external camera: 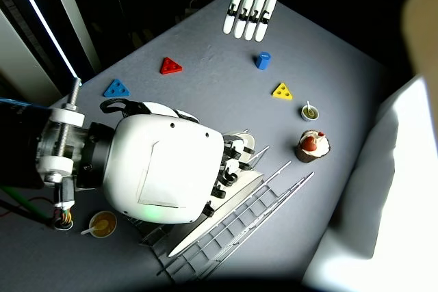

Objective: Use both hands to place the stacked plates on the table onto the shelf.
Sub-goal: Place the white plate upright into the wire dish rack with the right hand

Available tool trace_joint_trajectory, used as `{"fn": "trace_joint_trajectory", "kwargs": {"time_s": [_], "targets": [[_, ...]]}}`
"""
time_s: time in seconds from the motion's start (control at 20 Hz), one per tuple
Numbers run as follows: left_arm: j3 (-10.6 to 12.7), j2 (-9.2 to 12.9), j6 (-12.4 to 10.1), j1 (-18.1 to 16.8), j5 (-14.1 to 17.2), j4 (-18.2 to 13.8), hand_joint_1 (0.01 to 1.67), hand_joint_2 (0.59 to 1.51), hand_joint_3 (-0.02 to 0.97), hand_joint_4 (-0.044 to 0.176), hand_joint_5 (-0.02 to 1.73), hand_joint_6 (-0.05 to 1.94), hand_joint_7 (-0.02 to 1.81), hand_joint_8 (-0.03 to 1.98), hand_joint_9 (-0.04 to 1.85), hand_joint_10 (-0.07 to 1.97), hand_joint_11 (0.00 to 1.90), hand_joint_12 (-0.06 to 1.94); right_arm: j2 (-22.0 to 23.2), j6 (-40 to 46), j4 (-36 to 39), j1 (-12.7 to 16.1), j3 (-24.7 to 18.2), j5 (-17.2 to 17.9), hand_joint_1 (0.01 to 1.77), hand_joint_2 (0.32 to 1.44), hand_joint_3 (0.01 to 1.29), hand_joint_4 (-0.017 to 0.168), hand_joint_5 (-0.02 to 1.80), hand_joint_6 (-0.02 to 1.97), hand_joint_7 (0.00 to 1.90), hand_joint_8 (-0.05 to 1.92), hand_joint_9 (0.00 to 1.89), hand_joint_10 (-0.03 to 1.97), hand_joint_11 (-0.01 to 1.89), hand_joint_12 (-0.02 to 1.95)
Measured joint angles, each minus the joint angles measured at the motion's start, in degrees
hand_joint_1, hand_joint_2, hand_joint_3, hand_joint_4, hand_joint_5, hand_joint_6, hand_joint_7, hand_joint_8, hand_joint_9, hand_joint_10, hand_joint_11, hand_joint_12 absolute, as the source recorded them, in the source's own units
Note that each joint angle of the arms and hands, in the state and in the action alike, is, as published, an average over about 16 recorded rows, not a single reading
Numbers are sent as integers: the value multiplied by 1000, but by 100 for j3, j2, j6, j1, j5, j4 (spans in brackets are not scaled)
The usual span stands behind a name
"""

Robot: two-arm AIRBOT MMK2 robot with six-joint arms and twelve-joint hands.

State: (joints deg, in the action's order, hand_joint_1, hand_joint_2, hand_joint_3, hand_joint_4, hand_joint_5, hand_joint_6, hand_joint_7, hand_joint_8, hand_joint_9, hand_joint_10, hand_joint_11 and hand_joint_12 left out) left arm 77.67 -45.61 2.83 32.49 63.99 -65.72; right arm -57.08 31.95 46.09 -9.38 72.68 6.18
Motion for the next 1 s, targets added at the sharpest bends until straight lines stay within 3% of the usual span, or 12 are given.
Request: {"fn": "trace_joint_trajectory", "kwargs": {"time_s": [0.3,0.75,1.0], "targets": [[-8,-8,-8,0,8,-3,32,1021,3,-1,237,3,270,7,241,12,188,12,-17,-19,-19,-22,14,79,1185,985,11,-9,844,19,840,19,954,13,1136,13],[-31,-31,-11,2,23,-11,33,1022,3,-1,238,4,262,7,235,11,183,11,-46,-127,-59,-11,29,344,1156,983,12,-6,824,20,781,20,879,11,1064,12],[-42,-42,-13,2,28,-17,36,1023,3,-1,239,3,267,7,238,12,184,11,-58,-342,-44,5,18,534,1109,973,12,-4,747,20,685,20,765,11,929,12]]}}
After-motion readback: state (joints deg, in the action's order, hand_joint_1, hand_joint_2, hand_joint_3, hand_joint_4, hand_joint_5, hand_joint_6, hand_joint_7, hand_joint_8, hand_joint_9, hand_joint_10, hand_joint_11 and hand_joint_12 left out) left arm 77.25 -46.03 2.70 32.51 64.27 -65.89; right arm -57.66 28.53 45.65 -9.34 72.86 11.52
